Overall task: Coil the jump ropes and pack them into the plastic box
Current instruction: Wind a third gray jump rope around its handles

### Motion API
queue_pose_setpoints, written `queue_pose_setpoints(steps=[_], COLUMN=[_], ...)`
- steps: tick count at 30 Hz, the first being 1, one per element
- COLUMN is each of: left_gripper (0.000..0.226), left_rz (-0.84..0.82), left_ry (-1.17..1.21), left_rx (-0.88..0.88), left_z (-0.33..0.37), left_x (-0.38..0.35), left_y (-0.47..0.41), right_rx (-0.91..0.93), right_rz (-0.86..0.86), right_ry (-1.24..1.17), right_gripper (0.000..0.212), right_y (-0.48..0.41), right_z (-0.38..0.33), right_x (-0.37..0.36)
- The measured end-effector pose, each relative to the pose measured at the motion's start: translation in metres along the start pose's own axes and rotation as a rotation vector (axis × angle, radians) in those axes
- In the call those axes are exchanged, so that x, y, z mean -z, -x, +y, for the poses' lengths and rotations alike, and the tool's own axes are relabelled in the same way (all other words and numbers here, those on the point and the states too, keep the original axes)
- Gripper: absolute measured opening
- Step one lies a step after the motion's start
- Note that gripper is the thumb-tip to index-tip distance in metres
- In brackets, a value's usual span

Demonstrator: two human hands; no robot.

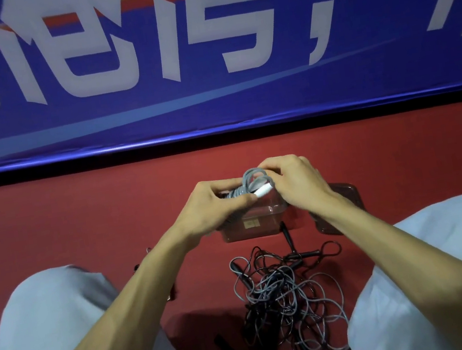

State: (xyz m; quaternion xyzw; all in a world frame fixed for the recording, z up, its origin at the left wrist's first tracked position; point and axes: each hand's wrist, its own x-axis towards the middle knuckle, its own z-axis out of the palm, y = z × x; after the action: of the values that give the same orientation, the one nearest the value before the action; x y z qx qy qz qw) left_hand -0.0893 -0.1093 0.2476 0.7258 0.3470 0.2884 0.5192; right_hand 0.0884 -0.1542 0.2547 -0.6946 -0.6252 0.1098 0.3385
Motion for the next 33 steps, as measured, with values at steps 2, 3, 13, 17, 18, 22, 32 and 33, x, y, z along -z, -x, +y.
queue_pose_setpoints(steps=[2,3,13,17,18,22,32,33], left_gripper=[0.024,0.024,0.036,0.026,0.024,0.019,0.018,0.019], left_rz=[0.067,0.099,0.078,0.157,0.189,0.346,0.415,0.397], left_ry=[0.080,0.119,0.477,0.407,0.391,0.297,0.289,0.275], left_rx=[0.009,0.015,0.118,0.136,0.130,-0.020,-0.021,-0.012], left_z=[0.004,0.005,0.018,0.019,0.018,0.016,0.014,0.014], left_x=[0.001,0.001,0.008,0.014,0.015,0.013,0.022,0.022], left_y=[-0.001,-0.001,0.001,0.002,0.002,0.002,0.000,0.000], right_rx=[0.050,0.083,0.161,0.107,0.080,0.145,0.363,0.380], right_rz=[0.017,0.020,-0.131,-0.073,-0.059,0.089,-0.038,-0.037], right_ry=[0.172,0.236,0.194,0.206,0.204,0.210,-0.266,-0.376], right_gripper=[0.021,0.019,0.023,0.038,0.042,0.051,0.022,0.021], right_y=[0.001,0.001,0.005,0.006,0.005,0.006,0.014,0.016], right_z=[-0.002,-0.002,0.009,-0.001,-0.003,-0.013,-0.015,-0.018], right_x=[0.001,0.001,-0.001,-0.001,-0.001,0.004,0.009,0.009])
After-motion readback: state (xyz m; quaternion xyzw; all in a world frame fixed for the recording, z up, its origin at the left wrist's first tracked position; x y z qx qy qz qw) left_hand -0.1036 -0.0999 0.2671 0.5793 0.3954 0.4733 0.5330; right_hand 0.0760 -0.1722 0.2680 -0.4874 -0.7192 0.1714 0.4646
